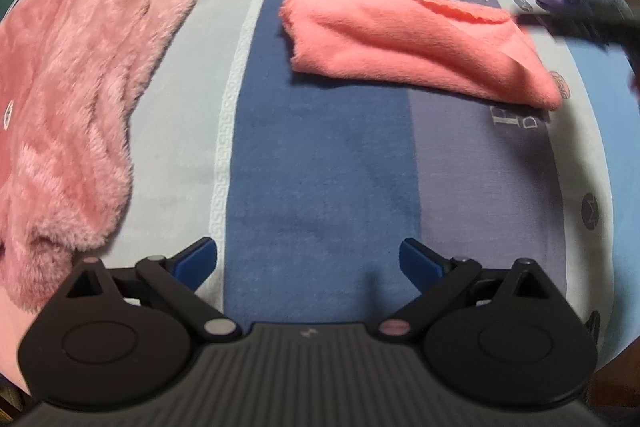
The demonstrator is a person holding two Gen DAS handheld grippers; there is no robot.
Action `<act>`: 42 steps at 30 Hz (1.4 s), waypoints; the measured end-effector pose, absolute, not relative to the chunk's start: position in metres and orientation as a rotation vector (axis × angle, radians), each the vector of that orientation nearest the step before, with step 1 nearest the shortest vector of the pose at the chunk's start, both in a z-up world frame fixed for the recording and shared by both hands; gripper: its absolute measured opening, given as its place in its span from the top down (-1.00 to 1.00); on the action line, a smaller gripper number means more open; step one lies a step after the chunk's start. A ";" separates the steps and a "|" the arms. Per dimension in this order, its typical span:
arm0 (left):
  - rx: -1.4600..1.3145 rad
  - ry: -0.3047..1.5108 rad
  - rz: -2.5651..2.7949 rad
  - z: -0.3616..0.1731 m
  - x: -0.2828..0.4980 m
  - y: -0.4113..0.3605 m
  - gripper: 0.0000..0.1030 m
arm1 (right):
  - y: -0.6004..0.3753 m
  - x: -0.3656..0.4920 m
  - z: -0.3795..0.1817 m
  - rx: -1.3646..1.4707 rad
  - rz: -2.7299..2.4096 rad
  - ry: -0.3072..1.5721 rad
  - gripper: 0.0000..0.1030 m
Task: Fold towel
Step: 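Release the salmon cloth with the right tool and smooth it into a folded strip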
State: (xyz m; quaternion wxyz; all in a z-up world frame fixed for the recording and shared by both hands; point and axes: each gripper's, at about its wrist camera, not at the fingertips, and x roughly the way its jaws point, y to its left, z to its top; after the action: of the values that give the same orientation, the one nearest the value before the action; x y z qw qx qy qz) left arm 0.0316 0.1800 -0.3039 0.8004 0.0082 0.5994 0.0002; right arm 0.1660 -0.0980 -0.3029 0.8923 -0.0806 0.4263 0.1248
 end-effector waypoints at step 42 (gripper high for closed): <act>0.193 1.306 -0.147 -0.300 0.058 0.105 -0.99 | -0.124 0.220 -0.324 -0.063 0.367 0.894 0.87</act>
State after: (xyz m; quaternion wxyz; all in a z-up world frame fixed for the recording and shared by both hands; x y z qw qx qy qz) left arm 0.0579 0.1050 -0.2996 0.7873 0.0895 0.6062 -0.0683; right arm 0.2202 -0.1244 -0.3238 0.8851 -0.0305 0.4296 0.1765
